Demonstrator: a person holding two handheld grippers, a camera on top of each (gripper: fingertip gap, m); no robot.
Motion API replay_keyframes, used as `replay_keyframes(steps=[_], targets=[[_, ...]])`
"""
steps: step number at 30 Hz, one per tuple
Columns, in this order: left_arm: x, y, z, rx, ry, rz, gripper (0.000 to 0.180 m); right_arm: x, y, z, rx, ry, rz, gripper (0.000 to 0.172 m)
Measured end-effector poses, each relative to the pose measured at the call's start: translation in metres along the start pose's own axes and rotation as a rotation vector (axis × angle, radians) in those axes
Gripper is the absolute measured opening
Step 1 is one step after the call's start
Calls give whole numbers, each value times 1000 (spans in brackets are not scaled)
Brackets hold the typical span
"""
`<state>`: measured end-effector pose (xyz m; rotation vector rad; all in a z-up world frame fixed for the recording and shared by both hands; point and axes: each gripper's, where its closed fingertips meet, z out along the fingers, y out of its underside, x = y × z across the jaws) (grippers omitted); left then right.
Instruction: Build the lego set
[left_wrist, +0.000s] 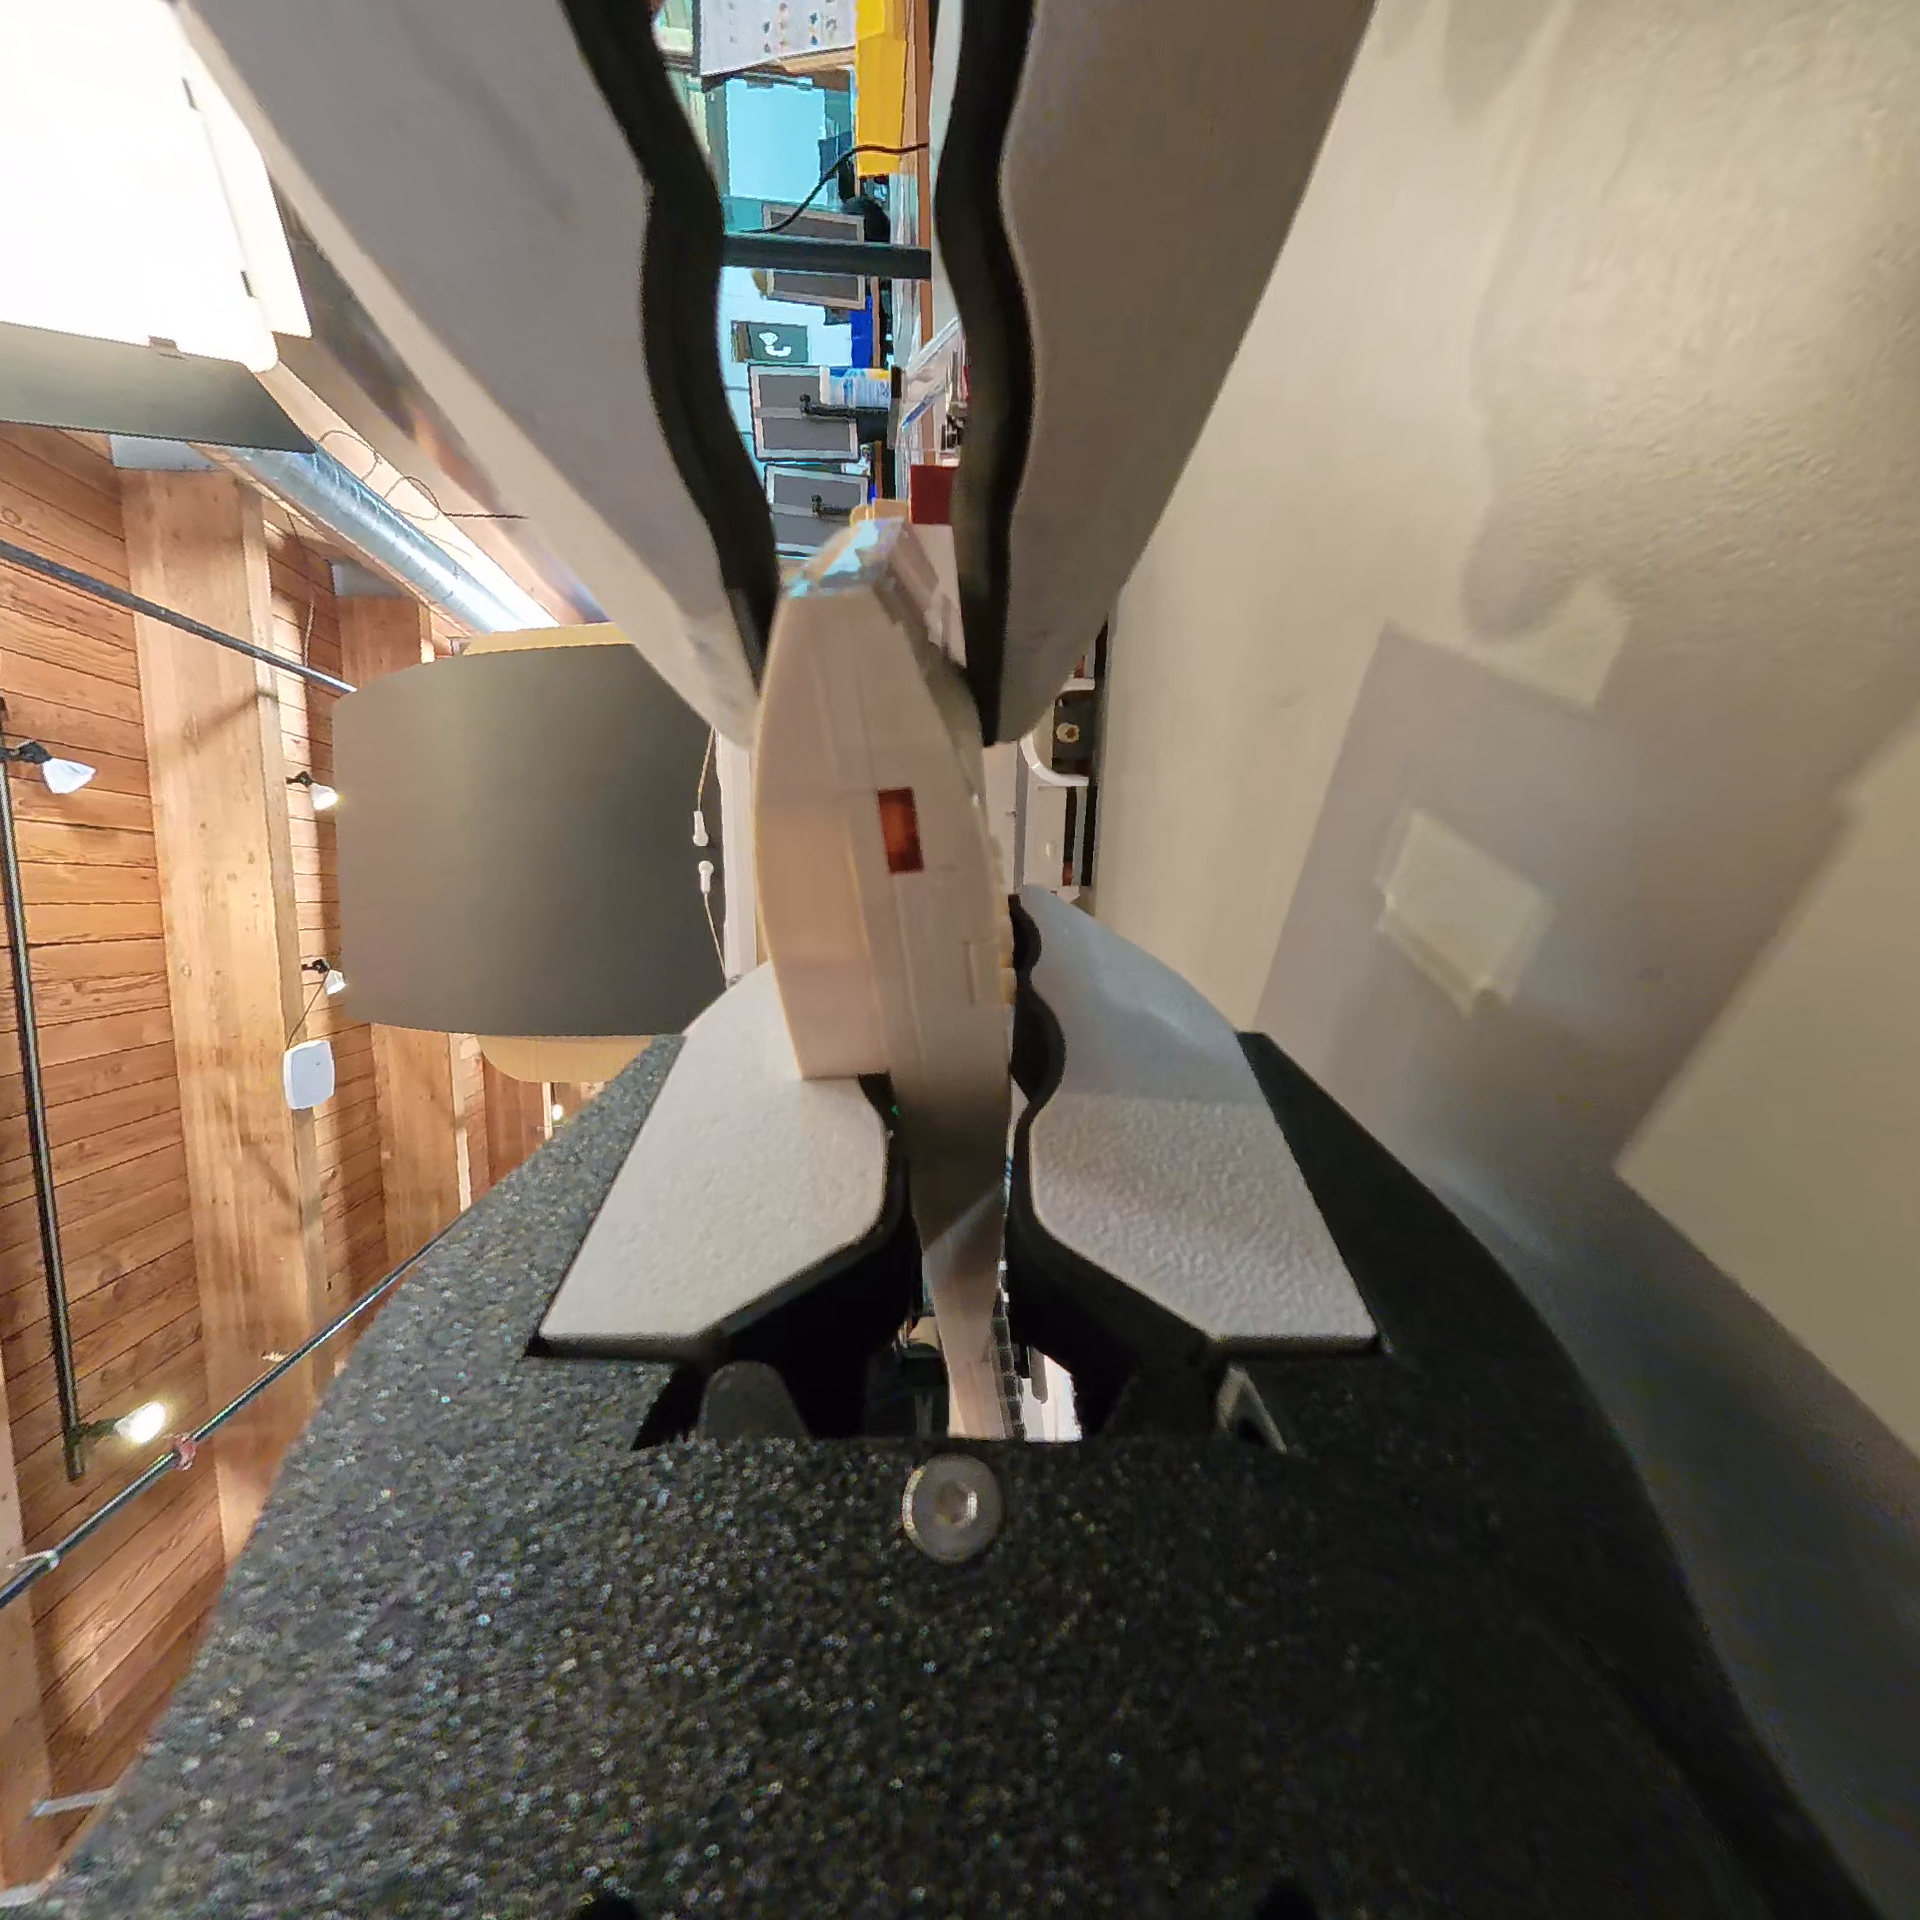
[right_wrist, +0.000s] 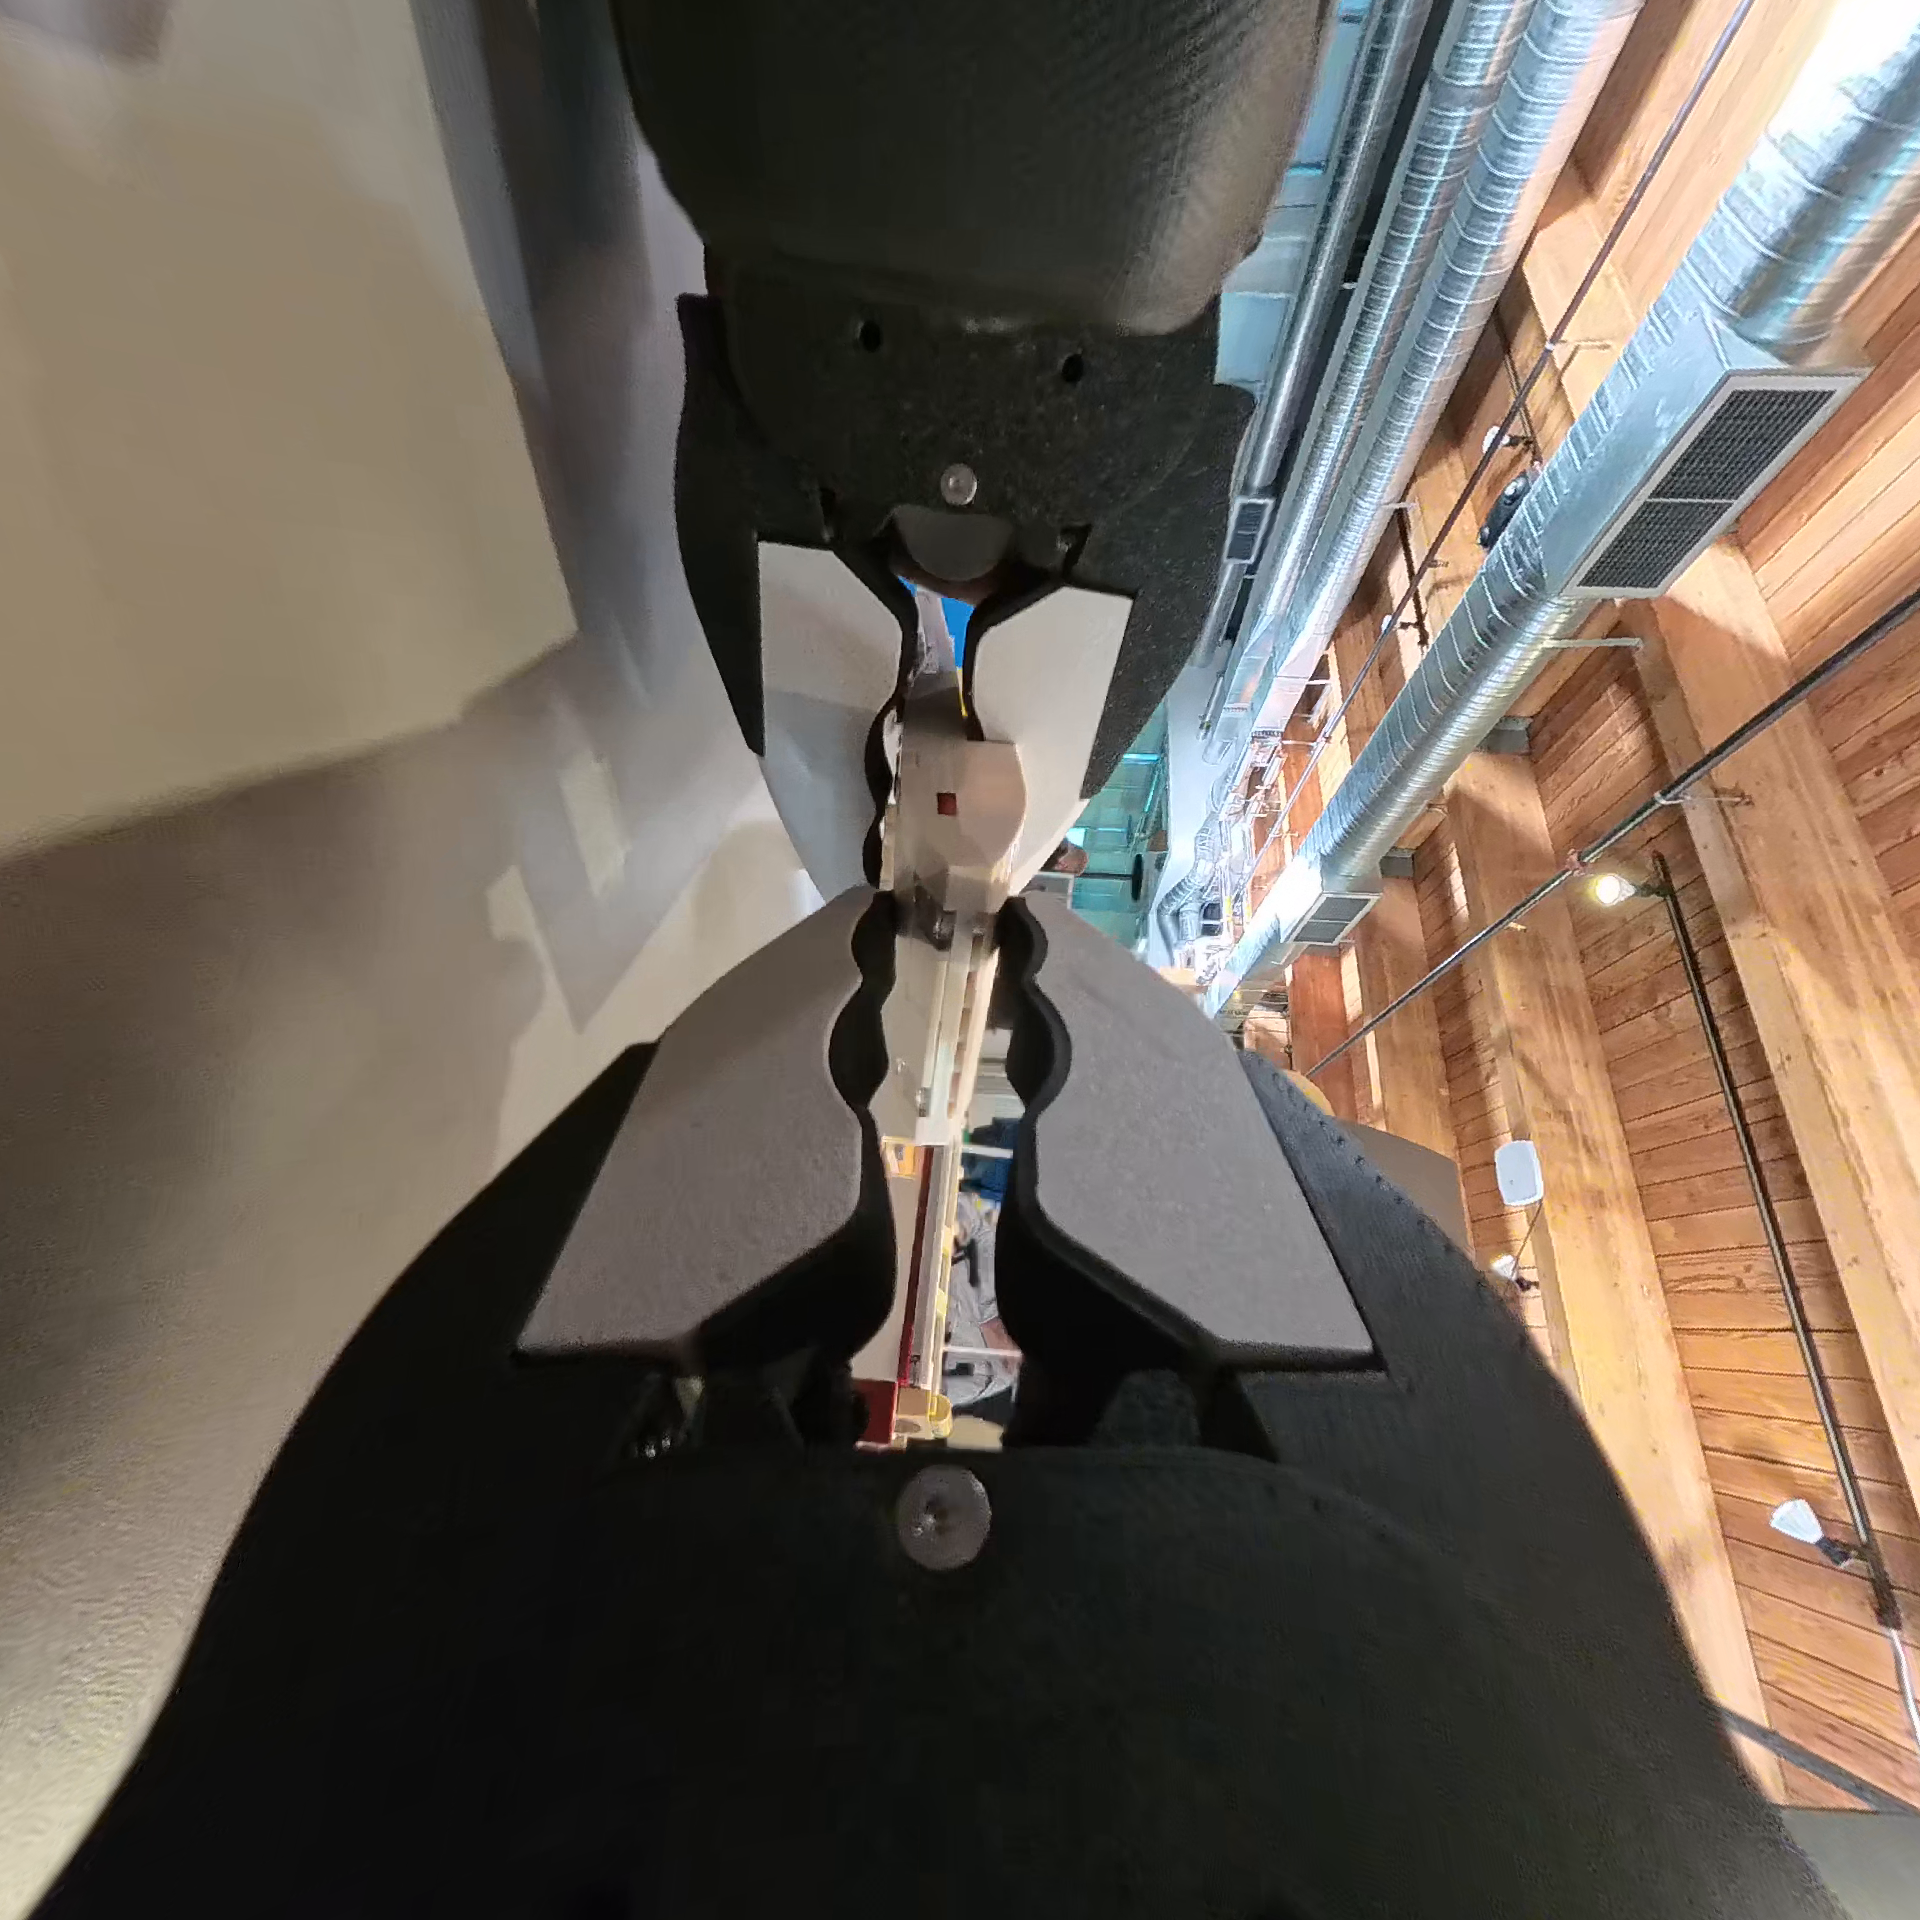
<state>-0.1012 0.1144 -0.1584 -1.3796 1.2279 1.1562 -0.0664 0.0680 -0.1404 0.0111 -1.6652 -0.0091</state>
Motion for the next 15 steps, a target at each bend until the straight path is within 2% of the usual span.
replay_keyframes(steps=[8, 15], targets=[[-3, 3, 2, -14, -10, -24, 15, 5, 4, 1, -26, 67, 49, 21], [-1, 5, 3, -11, 6, -35, 16, 5, 8, -10, -9, 88, 85, 31]])
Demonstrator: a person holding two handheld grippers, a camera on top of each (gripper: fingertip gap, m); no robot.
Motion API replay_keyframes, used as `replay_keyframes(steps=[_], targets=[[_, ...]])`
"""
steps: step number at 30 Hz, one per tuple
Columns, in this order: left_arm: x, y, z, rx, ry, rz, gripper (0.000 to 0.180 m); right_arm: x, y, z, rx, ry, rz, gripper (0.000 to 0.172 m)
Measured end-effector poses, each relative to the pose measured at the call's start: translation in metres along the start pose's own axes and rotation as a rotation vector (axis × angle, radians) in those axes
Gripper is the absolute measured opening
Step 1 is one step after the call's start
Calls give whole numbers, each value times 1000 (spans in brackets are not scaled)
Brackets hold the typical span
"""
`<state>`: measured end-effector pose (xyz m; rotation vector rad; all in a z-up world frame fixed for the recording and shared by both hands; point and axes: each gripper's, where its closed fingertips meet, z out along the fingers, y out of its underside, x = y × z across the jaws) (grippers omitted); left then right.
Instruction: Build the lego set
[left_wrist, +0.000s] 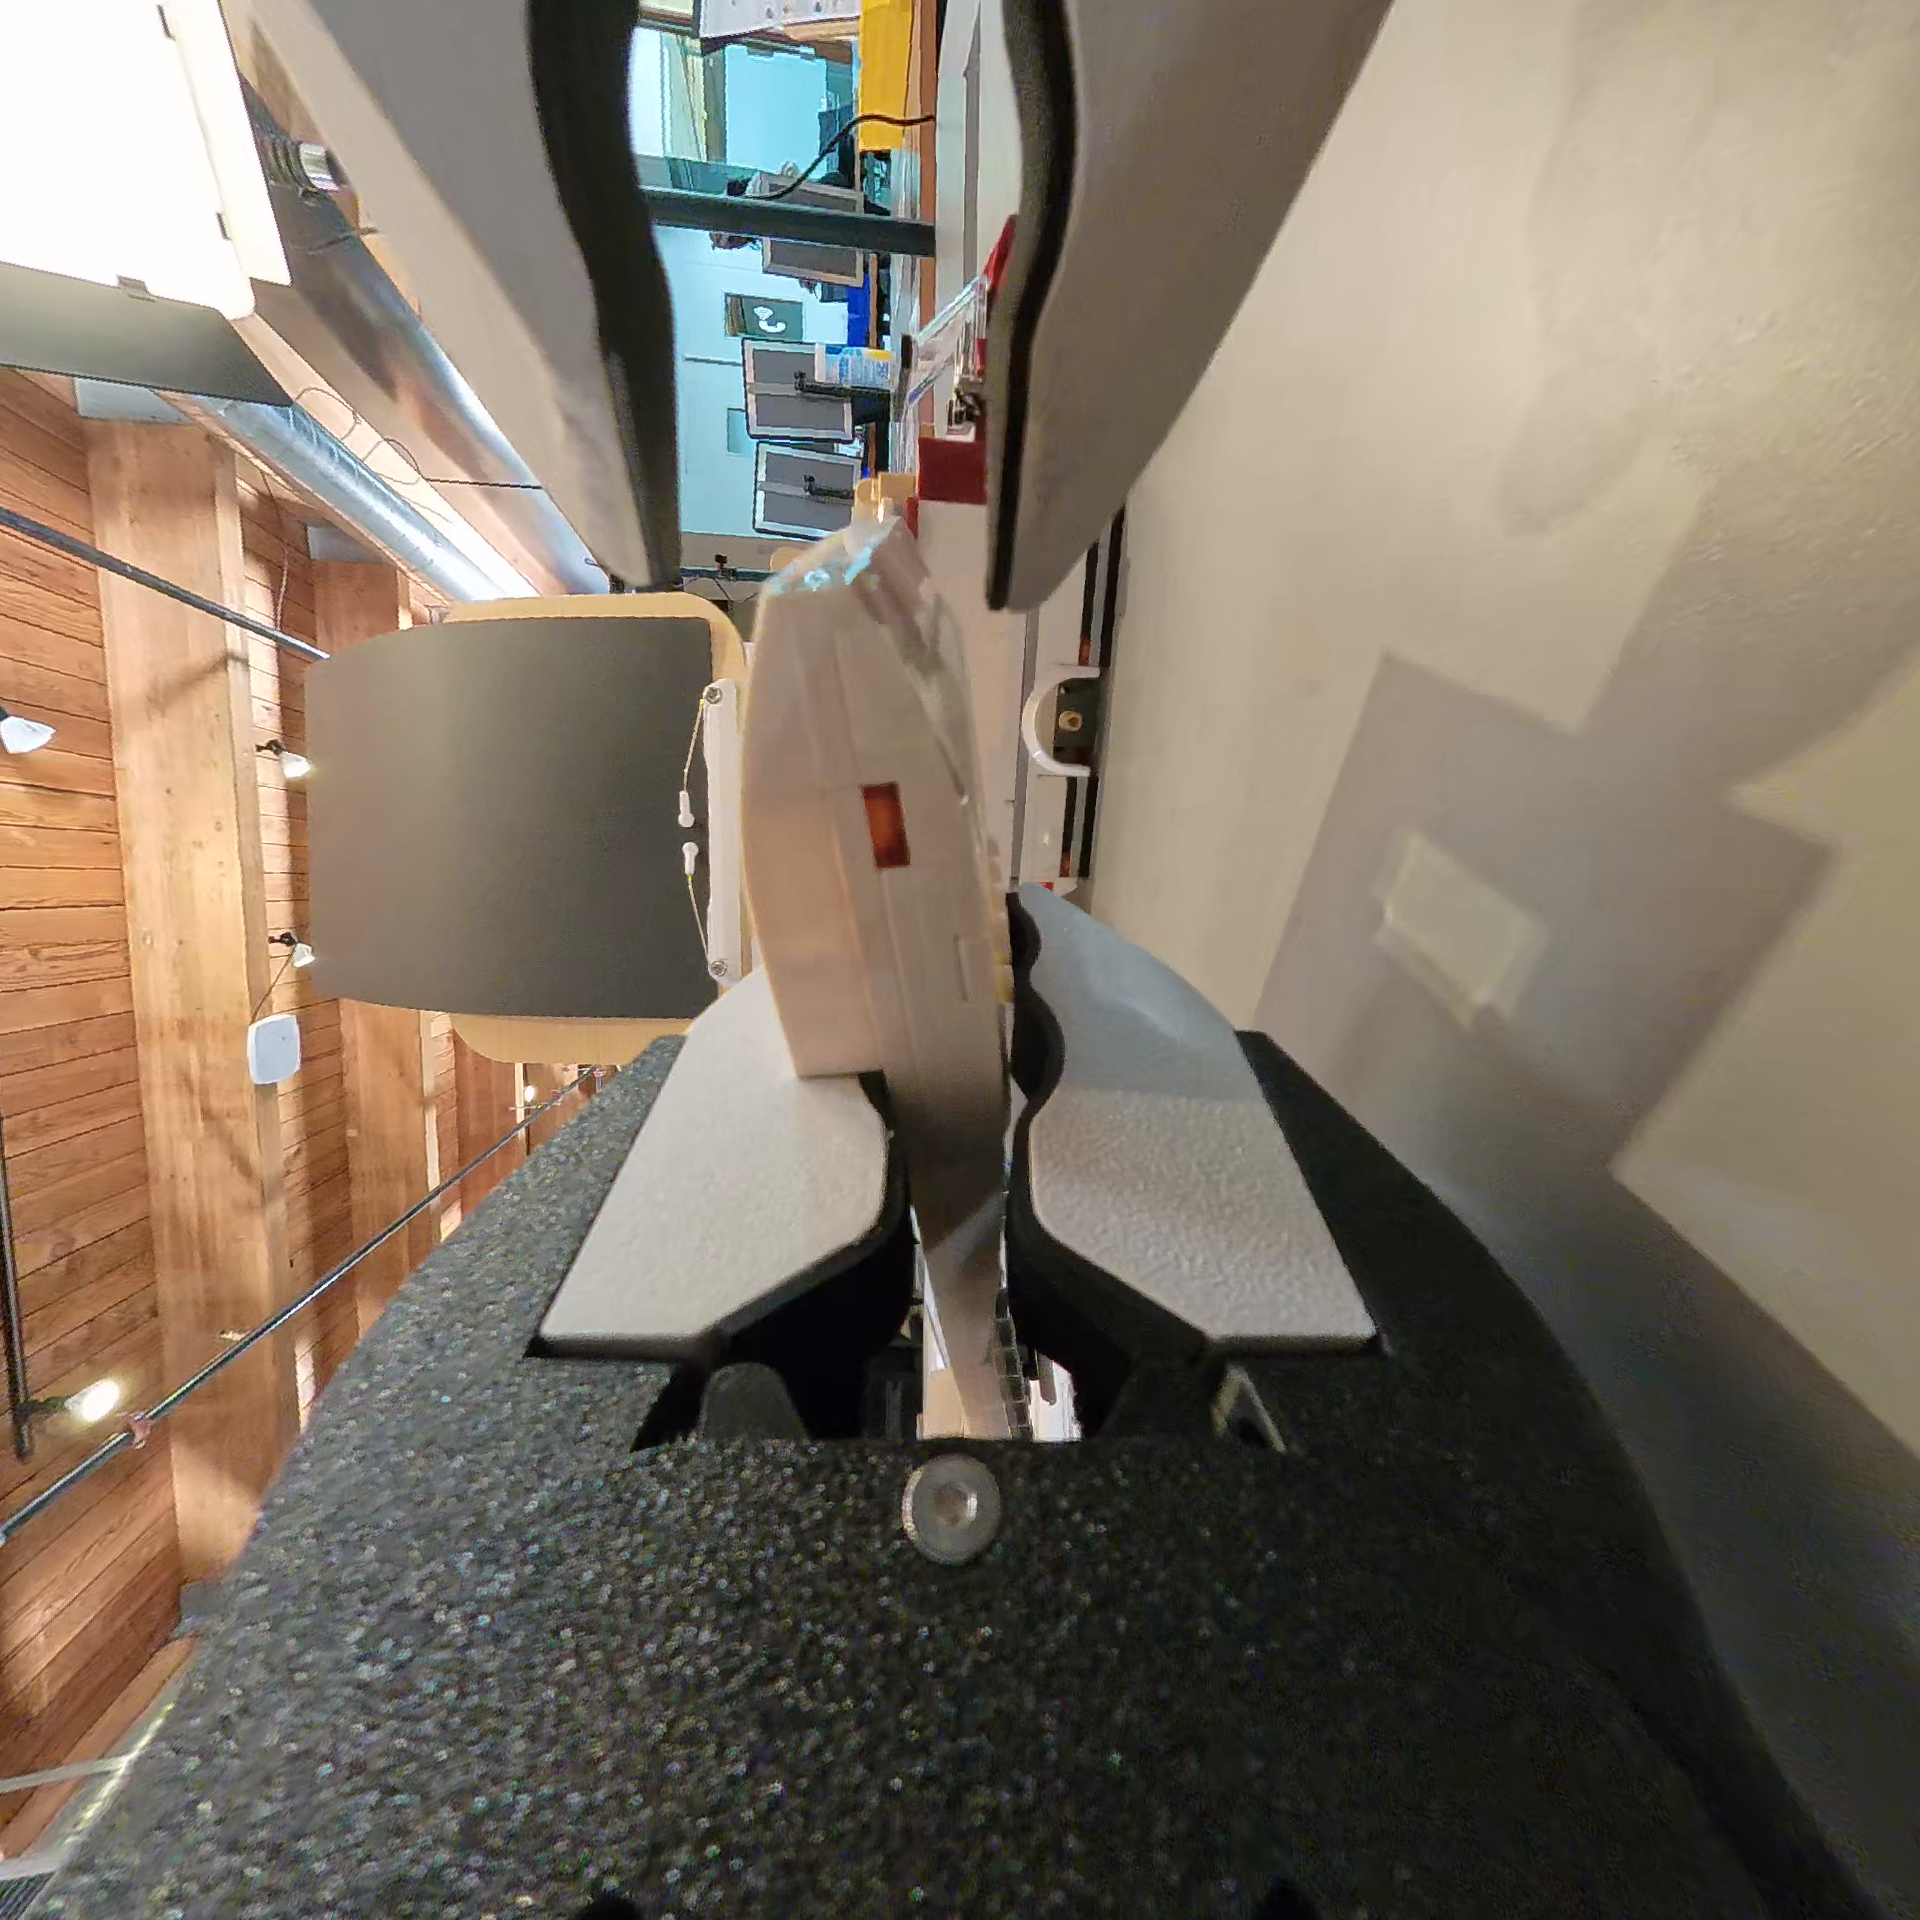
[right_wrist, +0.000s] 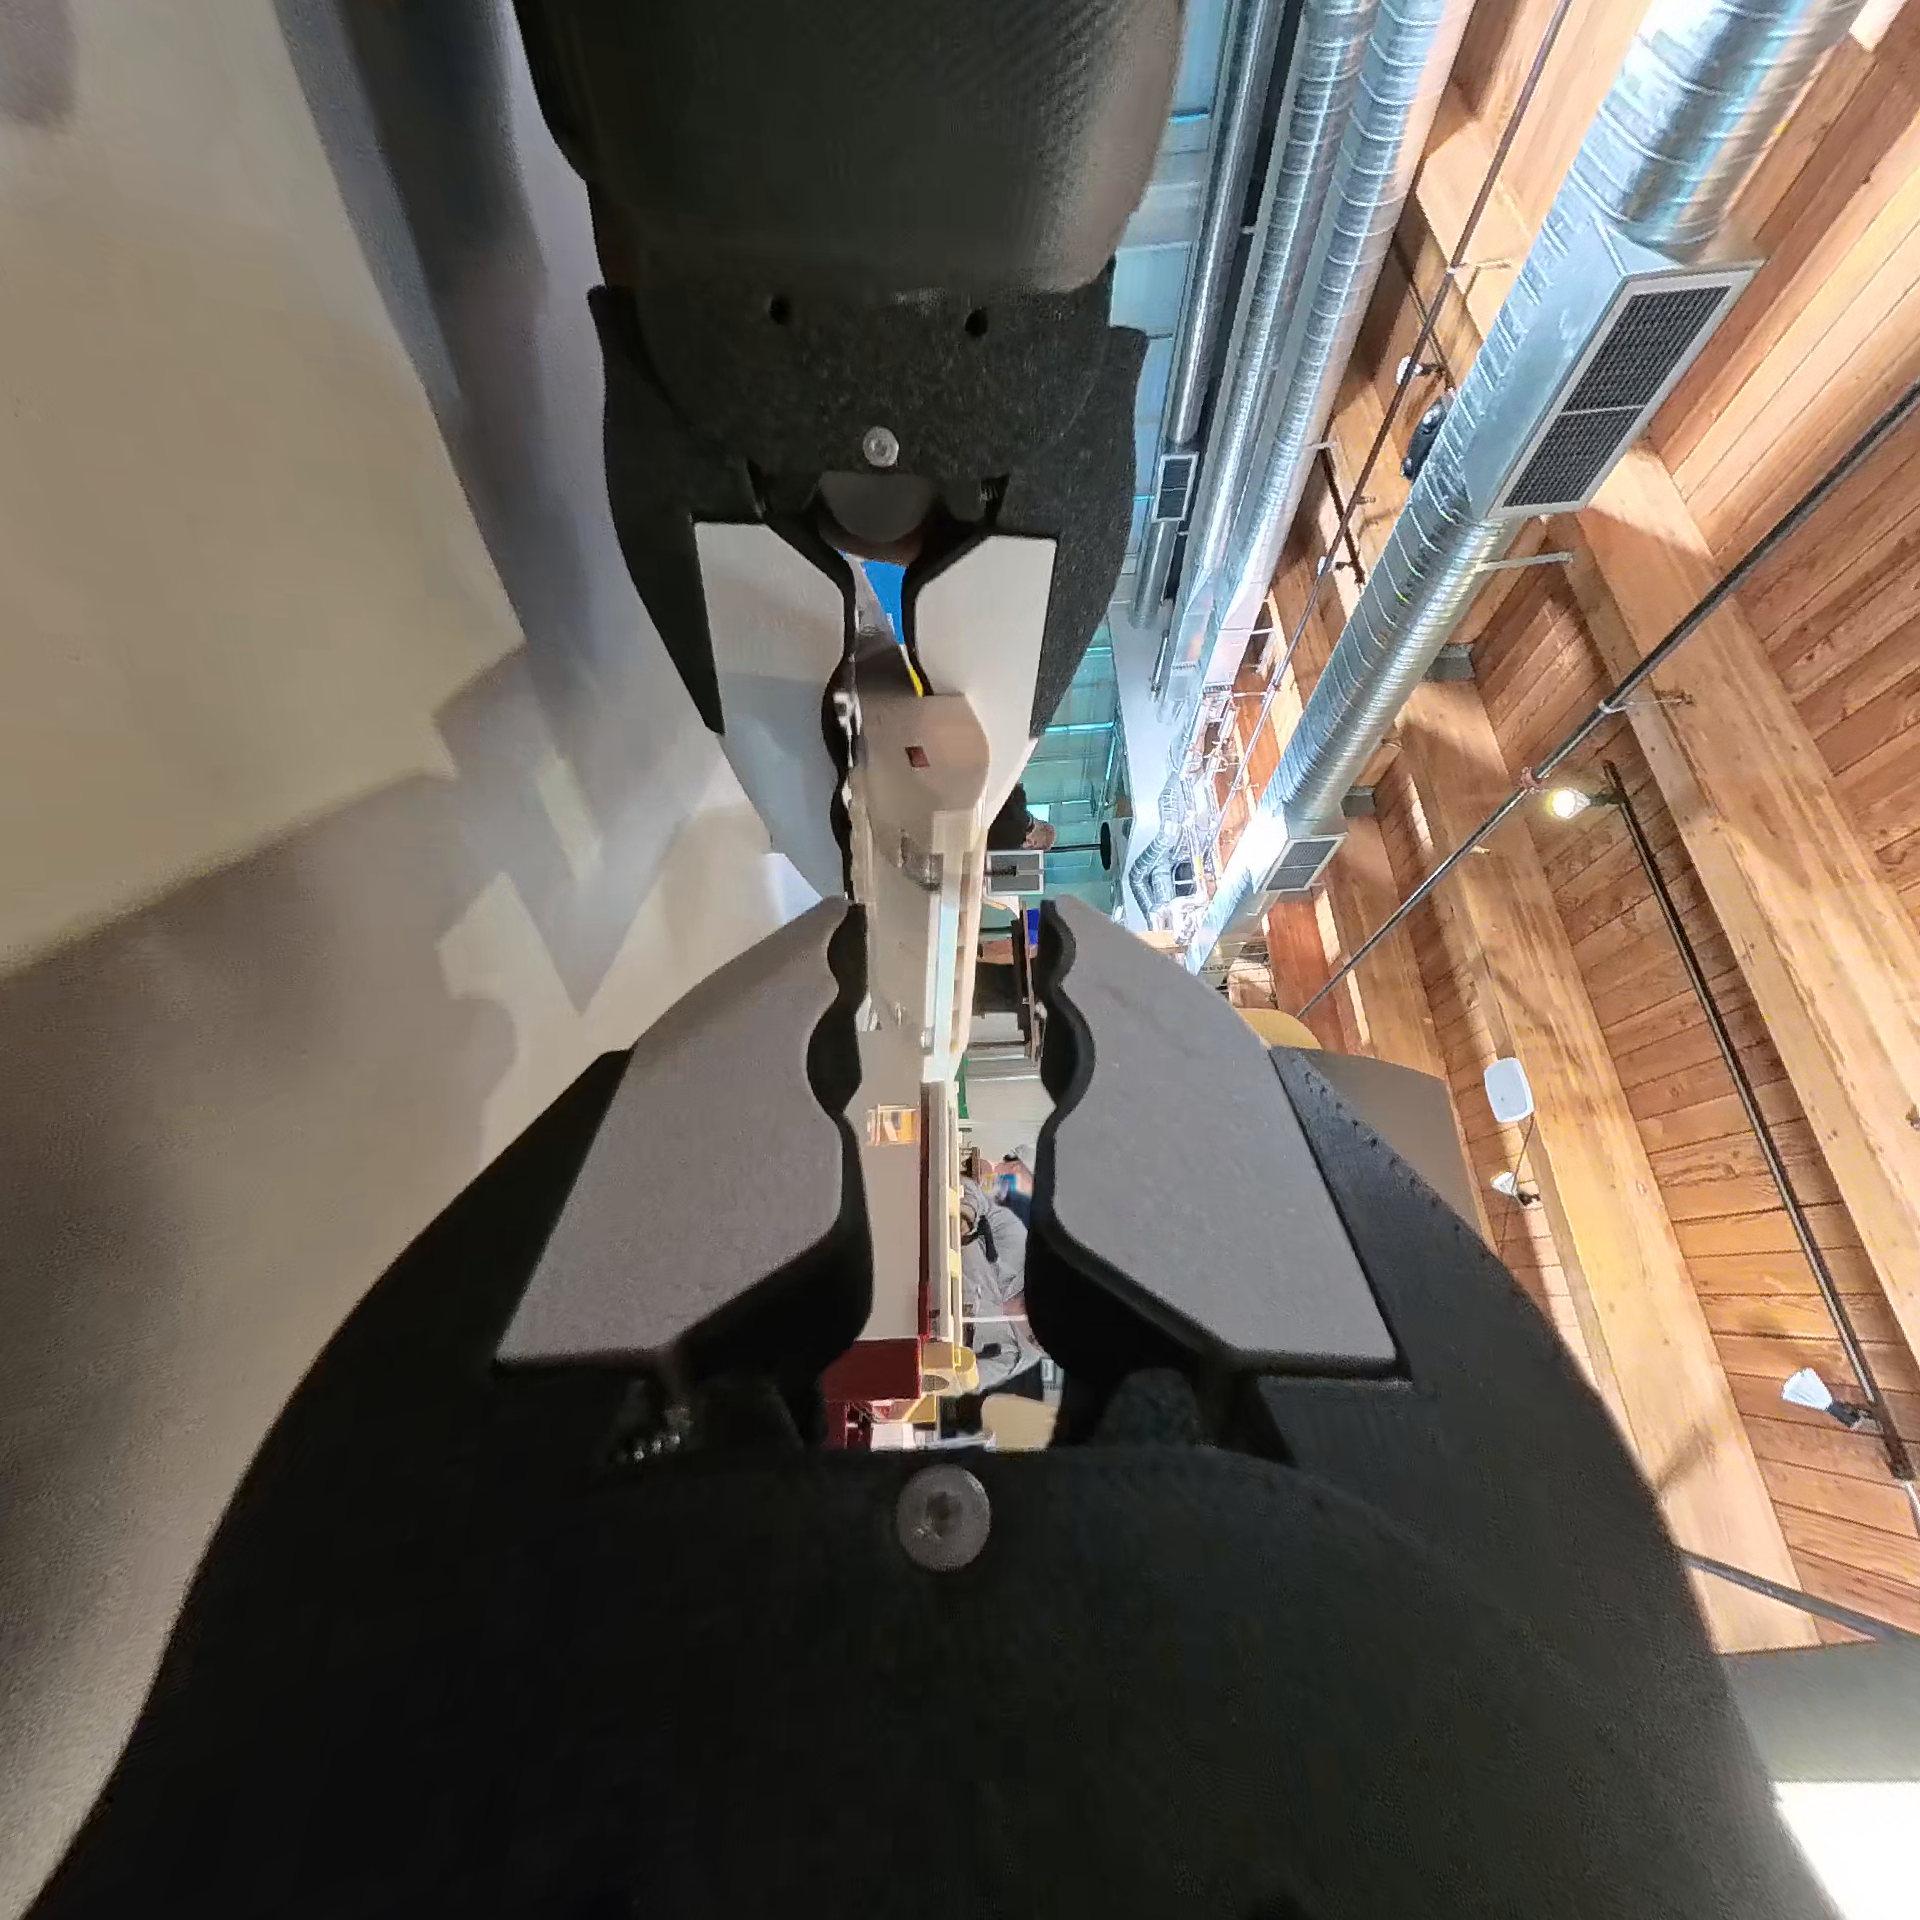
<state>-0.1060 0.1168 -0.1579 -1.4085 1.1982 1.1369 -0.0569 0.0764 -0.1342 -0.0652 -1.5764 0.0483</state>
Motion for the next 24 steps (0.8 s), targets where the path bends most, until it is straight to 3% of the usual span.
replay_keyframes(steps=[8, 24], targets=[[-1, -2, -1, 13, 9, -32, 15, -2, -9, 5, 35, 32, -61, 20], [-5, 0, -1, 0, -30, -7, 15, -2, -9, 2, 21, -5, -84, 18]])
